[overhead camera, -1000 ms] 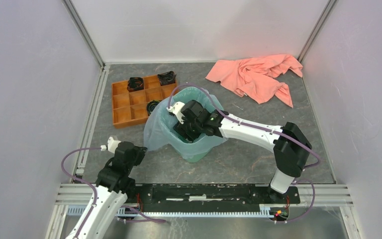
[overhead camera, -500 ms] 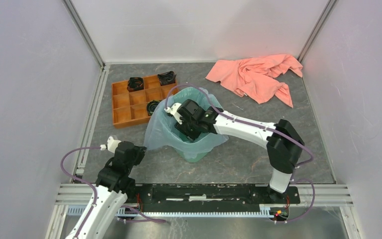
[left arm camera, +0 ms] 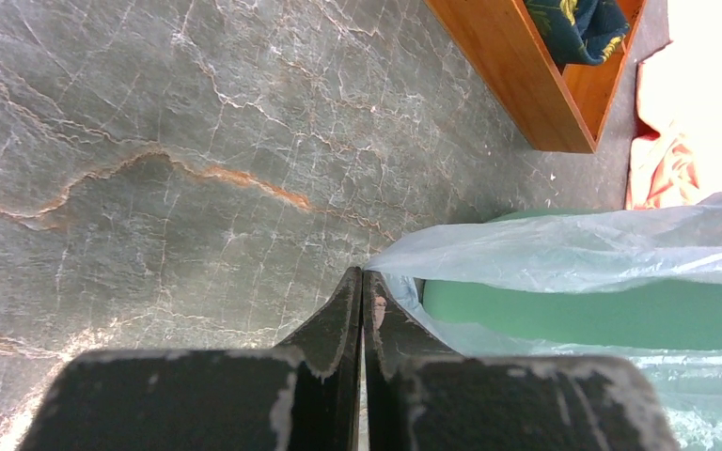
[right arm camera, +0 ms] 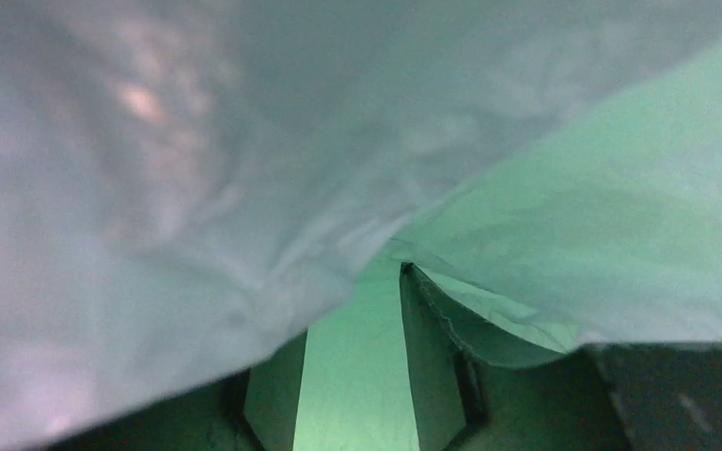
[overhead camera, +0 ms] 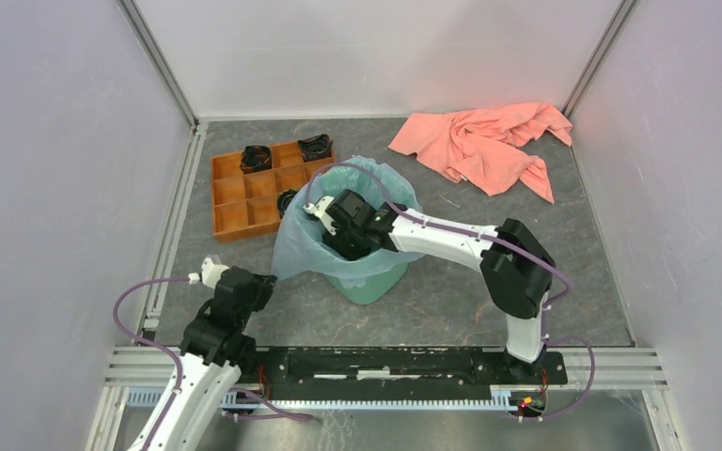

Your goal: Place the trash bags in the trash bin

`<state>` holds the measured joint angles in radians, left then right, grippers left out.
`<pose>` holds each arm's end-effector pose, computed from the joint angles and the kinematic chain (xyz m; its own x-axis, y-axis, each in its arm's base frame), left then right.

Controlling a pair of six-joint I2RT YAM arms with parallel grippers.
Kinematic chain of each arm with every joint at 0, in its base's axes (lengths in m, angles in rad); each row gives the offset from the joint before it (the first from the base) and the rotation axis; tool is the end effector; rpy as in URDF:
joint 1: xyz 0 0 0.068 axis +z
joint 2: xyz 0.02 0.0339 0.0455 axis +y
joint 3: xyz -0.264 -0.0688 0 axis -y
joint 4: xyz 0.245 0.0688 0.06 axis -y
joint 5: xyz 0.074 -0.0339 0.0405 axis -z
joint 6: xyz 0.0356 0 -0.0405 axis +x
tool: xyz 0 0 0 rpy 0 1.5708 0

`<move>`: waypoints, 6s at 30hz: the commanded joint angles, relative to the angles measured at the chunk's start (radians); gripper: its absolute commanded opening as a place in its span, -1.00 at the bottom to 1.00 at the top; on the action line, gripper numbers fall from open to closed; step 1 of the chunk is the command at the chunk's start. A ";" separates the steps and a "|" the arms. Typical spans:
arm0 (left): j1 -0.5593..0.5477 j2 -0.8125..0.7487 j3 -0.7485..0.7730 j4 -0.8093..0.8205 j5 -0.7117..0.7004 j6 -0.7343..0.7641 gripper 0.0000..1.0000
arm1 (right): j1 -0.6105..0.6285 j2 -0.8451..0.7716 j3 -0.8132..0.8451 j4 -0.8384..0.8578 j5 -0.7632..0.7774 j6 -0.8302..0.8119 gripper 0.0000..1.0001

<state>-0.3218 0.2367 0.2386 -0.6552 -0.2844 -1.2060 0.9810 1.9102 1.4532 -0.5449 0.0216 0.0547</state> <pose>0.0925 -0.0203 0.1701 -0.2918 -0.8479 -0.4426 -0.5058 0.5296 -0.6810 0.2305 0.3430 0.2158 -0.5130 -0.6682 -0.5389 -0.7975 0.6032 0.0113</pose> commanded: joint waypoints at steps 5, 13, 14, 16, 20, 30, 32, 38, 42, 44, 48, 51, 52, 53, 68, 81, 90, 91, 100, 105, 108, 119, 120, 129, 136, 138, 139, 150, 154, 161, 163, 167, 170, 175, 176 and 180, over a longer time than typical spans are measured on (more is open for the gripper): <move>0.003 0.000 0.033 0.016 0.008 0.031 -0.86 | 0.017 -0.226 0.059 -0.082 0.039 0.030 0.12; 0.003 -0.013 0.022 0.000 0.022 0.012 -0.82 | 0.019 -0.374 0.062 -0.097 0.029 0.021 0.27; 0.003 -0.009 0.023 -0.003 0.018 0.009 -0.81 | 0.018 -0.387 0.071 -0.103 0.022 0.017 0.27; 0.003 -0.006 0.026 -0.012 0.010 0.004 -0.79 | 0.019 -0.426 0.076 -0.110 0.025 0.013 0.27; 0.003 -0.005 0.032 -0.017 -0.011 0.002 -0.74 | 0.019 -0.627 -0.036 -0.030 0.064 0.016 0.32; 0.003 0.042 0.044 -0.004 -0.054 0.022 -0.69 | 0.017 -1.096 -0.451 0.106 0.146 -0.016 0.67; 0.003 0.052 0.050 0.001 -0.057 0.028 -0.68 | 0.017 -1.161 -0.567 0.146 0.192 -0.012 0.73; 0.003 0.044 0.124 -0.023 -0.057 0.024 -0.47 | 0.017 -1.238 -0.812 0.350 0.204 -0.034 0.91; 0.003 0.014 0.182 -0.085 -0.071 0.006 -0.06 | 0.016 -1.233 -0.918 0.531 0.141 -0.041 0.96; 0.003 -0.007 0.204 -0.112 -0.068 -0.005 0.06 | 0.016 -1.218 -0.960 0.624 0.092 -0.042 0.95; 0.003 -0.064 0.259 -0.163 -0.071 -0.021 0.31 | 0.017 -1.171 -0.986 0.698 0.040 -0.046 0.77; 0.003 -0.093 0.324 -0.216 -0.102 0.002 0.50 | 0.017 -1.166 -1.029 0.747 0.028 -0.069 0.47; 0.003 -0.101 0.351 -0.238 -0.122 0.018 0.56 | 0.017 -1.163 -1.044 0.755 0.025 -0.066 0.32; 0.003 -0.110 0.375 -0.260 -0.147 0.034 0.61 | 0.017 -1.158 -1.053 0.762 0.019 -0.063 0.24; 0.001 -0.042 0.865 -0.289 -0.264 0.426 0.73 | 0.018 -1.157 -0.956 0.502 -0.120 0.038 0.34; -0.016 0.067 1.112 -0.319 -0.176 0.638 0.99 | 0.017 -1.240 -0.465 0.016 0.464 -0.077 0.76; -0.023 0.097 1.169 -0.299 -0.052 0.664 1.00 | -0.099 -1.041 -0.414 0.289 0.788 -0.076 0.78; -0.023 0.109 1.181 -0.305 -0.046 0.666 1.00 | -0.174 -1.000 -0.411 0.327 0.663 -0.043 0.79; -0.025 0.118 1.133 -0.292 -0.046 0.678 1.00 | -0.623 -0.650 -0.494 0.552 -0.250 0.264 0.79; -0.026 0.131 1.119 -0.277 -0.020 0.680 1.00 | -0.709 -0.594 -0.676 0.741 -0.478 0.390 0.80; -0.026 0.142 1.135 -0.280 -0.009 0.695 1.00 | -0.714 -0.525 -0.727 0.830 -0.606 0.459 0.77; -0.028 0.186 1.230 -0.263 0.077 0.738 1.00 | -0.623 -0.461 -0.809 0.996 -0.647 0.539 0.76; -0.028 0.190 1.233 -0.260 0.084 0.739 1.00 | -0.613 -0.459 -0.806 0.988 -0.628 0.517 0.76; -0.028 0.181 1.170 -0.222 0.132 0.698 1.00 | -0.480 -0.408 -0.715 0.911 -0.546 0.474 0.75; -0.028 0.235 1.173 -0.193 0.225 0.688 1.00 | -0.254 -0.456 -0.827 1.171 -0.257 0.692 0.76; -0.028 0.246 1.166 -0.179 0.241 0.672 1.00 | -0.210 -0.409 -0.787 1.230 -0.211 0.718 0.76; -0.028 0.252 1.165 -0.175 0.259 0.663 1.00 | -0.197 -0.376 -0.752 1.234 -0.208 0.717 0.76; -0.028 0.228 1.131 -0.167 0.289 0.631 1.00 | -0.226 -0.389 -0.593 0.905 -0.312 0.375 0.81; -0.028 0.240 1.138 -0.188 0.287 0.664 1.00 | -0.337 -0.520 -0.725 0.886 -0.345 0.379 0.84; -0.028 0.253 1.105 -0.143 0.360 0.667 1.00 | -0.438 -0.710 -0.895 0.760 -0.369 0.353 0.86; -0.028 0.262 1.102 -0.140 0.371 0.672 1.00 | -0.426 -0.775 -1.003 0.802 -0.409 0.403 0.85; -0.027 0.261 1.065 -0.116 0.396 0.671 1.00 | -0.265 -0.829 -1.113 0.863 -0.334 0.509 0.83; -0.028 0.253 1.017 -0.071 0.451 0.646 1.00 | -0.166 -0.820 -1.120 0.910 -0.236 0.562 0.83; -0.028 0.255 1.028 -0.058 0.468 0.632 1.00 | -0.103 -0.678 -1.103 1.178 -0.313 0.668 0.83; -0.028 0.255 1.038 -0.058 0.463 0.627 1.00 | -0.097 -0.635 -1.087 1.246 -0.340 0.696 0.83; -0.028 0.251 1.070 -0.041 0.454 0.606 1.00 | -0.075 -0.468 -1.012 1.415 -0.354 0.768 0.82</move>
<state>-0.3489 0.4889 1.2549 -0.7692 0.1448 -0.5575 0.8875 1.3365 0.3550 0.5957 -0.3019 0.7227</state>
